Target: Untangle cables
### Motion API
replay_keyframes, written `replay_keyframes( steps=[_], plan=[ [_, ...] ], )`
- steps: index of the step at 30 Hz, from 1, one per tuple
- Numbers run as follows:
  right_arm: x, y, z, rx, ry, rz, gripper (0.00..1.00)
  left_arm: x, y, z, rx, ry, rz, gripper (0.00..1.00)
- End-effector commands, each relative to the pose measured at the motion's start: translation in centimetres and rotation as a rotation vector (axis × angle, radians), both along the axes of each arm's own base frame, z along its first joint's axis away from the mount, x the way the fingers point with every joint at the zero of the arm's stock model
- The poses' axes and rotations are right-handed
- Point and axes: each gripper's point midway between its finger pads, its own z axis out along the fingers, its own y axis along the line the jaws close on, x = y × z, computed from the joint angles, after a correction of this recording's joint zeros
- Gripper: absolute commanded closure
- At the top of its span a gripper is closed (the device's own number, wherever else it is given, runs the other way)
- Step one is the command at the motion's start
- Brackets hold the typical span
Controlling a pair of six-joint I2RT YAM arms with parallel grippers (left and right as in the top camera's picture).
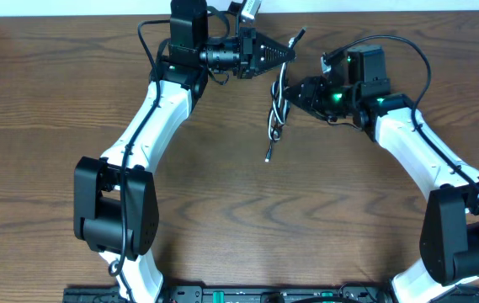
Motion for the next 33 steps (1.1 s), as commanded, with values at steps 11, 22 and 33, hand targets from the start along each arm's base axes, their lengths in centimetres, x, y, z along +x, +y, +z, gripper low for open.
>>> replay_keyframes(
  steps=[11,22,33],
  plan=[
    [0.5,3.1,-1.7,0.004,0.024,-0.023,0.65,-0.4,0.0,1.9,-0.016,-0.005,-0.011,0.92],
    [2.2,4.1,-1.3,0.038,-0.055,-0.029,0.72,-0.4,0.0,1.9,-0.016,-0.005,-0.011,0.92],
    [2.0,1.3,0.2,0.004,-0.110,0.002,0.99,0.6,0.8,-0.1,0.035,0.019,0.057,0.92]
  ],
)
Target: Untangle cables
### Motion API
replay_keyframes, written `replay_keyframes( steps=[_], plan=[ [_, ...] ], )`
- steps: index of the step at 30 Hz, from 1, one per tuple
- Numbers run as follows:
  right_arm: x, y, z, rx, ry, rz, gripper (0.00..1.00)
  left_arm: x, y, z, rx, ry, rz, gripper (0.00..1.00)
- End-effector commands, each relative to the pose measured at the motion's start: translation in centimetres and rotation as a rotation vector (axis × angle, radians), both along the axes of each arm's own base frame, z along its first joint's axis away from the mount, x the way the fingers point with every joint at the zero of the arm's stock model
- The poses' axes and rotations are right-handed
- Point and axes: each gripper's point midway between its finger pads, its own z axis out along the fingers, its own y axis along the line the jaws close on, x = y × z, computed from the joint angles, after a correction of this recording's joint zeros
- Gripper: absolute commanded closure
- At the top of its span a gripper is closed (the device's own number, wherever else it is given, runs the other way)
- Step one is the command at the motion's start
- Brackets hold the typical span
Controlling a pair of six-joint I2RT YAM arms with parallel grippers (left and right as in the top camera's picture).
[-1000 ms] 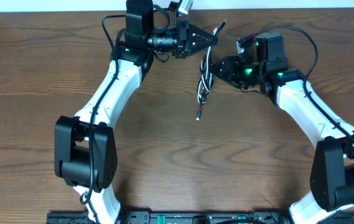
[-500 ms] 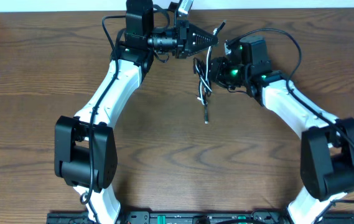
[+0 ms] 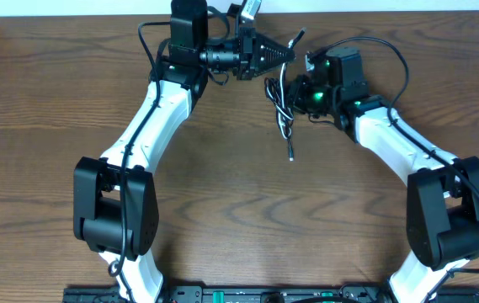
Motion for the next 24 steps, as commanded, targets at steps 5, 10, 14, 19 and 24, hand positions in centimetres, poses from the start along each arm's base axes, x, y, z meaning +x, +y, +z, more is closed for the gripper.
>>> replay_keyframes(
  steps=[5,10,14,19,24],
  plan=[
    [-0.7,-3.5,4.8,-0.028,-0.103,0.010,0.99,1.1,2.1,-5.3,0.203,0.068,0.157,0.92],
    [-1.4,-5.5,6.8,-0.029,-0.123,-0.008,0.99,0.2,3.7,-9.6,0.387,0.125,0.198,0.92],
    [-1.8,-6.4,7.6,-0.034,-0.123,-0.023,0.99,-0.2,5.8,-12.9,0.560,0.199,0.277,0.92],
    [-2.1,-6.4,8.3,-0.020,-0.130,-0.014,0.99,-1.1,8.1,-16.0,0.758,0.275,0.353,0.92],
    [-2.2,-6.4,8.2,-0.020,-0.124,-0.013,0.99,-2.4,7.2,-16.8,0.782,0.289,0.319,0.72]
  ],
)
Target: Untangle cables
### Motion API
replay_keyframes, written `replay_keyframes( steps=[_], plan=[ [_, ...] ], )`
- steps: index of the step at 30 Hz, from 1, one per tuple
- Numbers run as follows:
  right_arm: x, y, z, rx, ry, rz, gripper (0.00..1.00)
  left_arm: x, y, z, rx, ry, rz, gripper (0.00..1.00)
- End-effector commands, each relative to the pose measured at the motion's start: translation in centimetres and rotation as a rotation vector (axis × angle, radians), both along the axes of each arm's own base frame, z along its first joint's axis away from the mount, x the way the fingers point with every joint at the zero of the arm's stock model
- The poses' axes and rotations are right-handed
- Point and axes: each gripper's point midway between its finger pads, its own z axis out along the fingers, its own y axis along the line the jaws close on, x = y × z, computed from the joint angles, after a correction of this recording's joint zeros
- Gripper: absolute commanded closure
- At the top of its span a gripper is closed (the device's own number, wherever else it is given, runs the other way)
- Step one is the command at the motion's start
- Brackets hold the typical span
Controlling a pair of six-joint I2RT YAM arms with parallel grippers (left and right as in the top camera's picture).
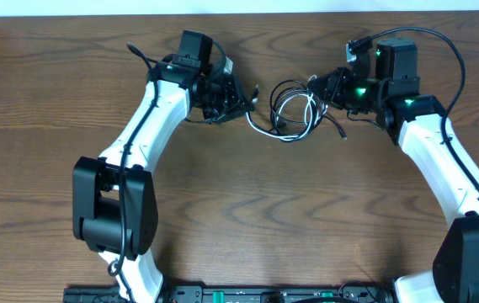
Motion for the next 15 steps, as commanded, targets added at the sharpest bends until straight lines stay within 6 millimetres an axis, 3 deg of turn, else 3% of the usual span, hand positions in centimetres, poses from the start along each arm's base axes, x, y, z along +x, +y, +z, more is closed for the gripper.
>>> replay_keyframes(
  steps=[1,3,5,6,9,15],
  plan=[
    [-0.4,0.1,1.6,0.009,-0.047,0.026,0.99,-0.7,0.0,-0.8,0.068,-0.025,-0.025,0.65],
    [-0.4,0.1,1.6,0.009,-0.046,0.026,0.99,-1.0,-0.1,-1.5,0.077,-0.015,-0.039,0.49],
    [-0.5,0.0,1.5,0.008,-0.041,0.026,0.99,-1.4,0.0,-2.6,0.084,0.014,-0.042,0.27],
    [-0.5,0.0,1.5,0.008,-0.040,0.026,0.99,-1.5,0.0,-3.1,0.088,0.029,-0.042,0.22],
    [-0.6,0.0,1.4,0.005,-0.039,0.029,0.99,-1.8,0.1,-4.3,0.090,0.082,-0.026,0.21],
    [-0.8,0.0,1.2,-0.002,-0.032,0.033,0.99,-0.8,-1.7,-4.0,0.026,0.042,-0.039,0.22]
  ],
)
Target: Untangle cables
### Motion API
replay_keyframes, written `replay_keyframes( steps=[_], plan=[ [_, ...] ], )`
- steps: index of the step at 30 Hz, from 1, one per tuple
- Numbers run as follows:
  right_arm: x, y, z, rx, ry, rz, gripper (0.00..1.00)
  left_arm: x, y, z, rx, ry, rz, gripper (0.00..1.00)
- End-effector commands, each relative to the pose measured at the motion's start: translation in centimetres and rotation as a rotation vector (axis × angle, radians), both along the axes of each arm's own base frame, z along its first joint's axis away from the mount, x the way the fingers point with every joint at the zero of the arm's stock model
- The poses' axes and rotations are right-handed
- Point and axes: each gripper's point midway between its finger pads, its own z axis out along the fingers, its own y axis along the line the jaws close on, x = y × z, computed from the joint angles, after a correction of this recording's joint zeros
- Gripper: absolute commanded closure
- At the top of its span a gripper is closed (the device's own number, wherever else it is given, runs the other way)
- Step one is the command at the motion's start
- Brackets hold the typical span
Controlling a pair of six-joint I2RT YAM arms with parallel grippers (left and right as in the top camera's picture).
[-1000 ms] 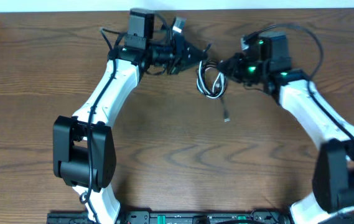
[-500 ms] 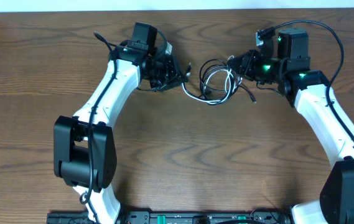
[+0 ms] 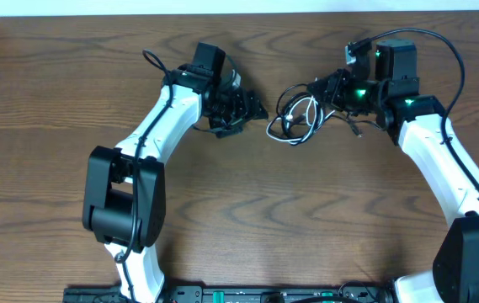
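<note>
A tangle of black and white cables point(image 3: 296, 116) lies in loops on the wooden table, right of centre at the back. My right gripper point(image 3: 327, 89) sits at the tangle's upper right edge, shut on strands that run into its fingers. A black plug end point(image 3: 355, 131) sticks out below it. My left gripper point(image 3: 258, 111) points at the tangle from the left, and its tips are a short way from the white cable end point(image 3: 270, 132). The dark fingers blur together, so their state does not show.
The arms' own black supply cables arch over the left wrist point(image 3: 151, 59) and the right wrist point(image 3: 441, 42). The table's back edge point(image 3: 306, 15) meets a white wall just behind both grippers.
The left arm has moved right, its gripper closer to the tangle. The white strand that ran to its tips now ends short of them. The loops have drawn tighter. The right gripper stayed put.
At first the left gripper hovered high at the back while the right gripper held the cables hanging in a long twisted strand. The right gripper then moved left with it. Later the cables lay spread in loops between both grippers. Now the loops are bunched at the right gripper.
</note>
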Motion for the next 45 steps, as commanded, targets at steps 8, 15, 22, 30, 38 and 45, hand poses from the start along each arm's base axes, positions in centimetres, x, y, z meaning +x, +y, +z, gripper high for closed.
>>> replay_keyframes(
  steps=[8,15,22,30,38,45],
  plan=[
    [-0.4,-0.1,1.5,0.000,-0.046,0.023,0.99,1.1,-4.0,-1.4,-0.068,0.030,0.070,0.41],
    [-0.4,-0.1,1.4,-0.003,-0.043,0.021,0.99,1.9,-6.8,-1.9,-0.108,0.005,0.089,0.43],
    [-0.5,-0.1,1.3,-0.009,-0.043,0.022,0.99,2.7,-6.2,-3.2,0.013,-0.058,0.143,0.66],
    [-0.6,-0.6,0.6,-0.039,-0.020,0.005,0.99,4.2,-5.9,-3.0,0.067,-0.190,0.101,0.93],
    [-0.7,-0.2,-0.4,-0.084,-0.038,0.042,0.99,2.5,-11.0,2.3,-0.273,-0.258,-0.143,0.93],
    [-0.4,0.3,-2.5,-0.119,-0.027,0.073,0.99,1.6,-11.6,7.7,-0.446,-0.220,-0.148,0.93]
  ],
)
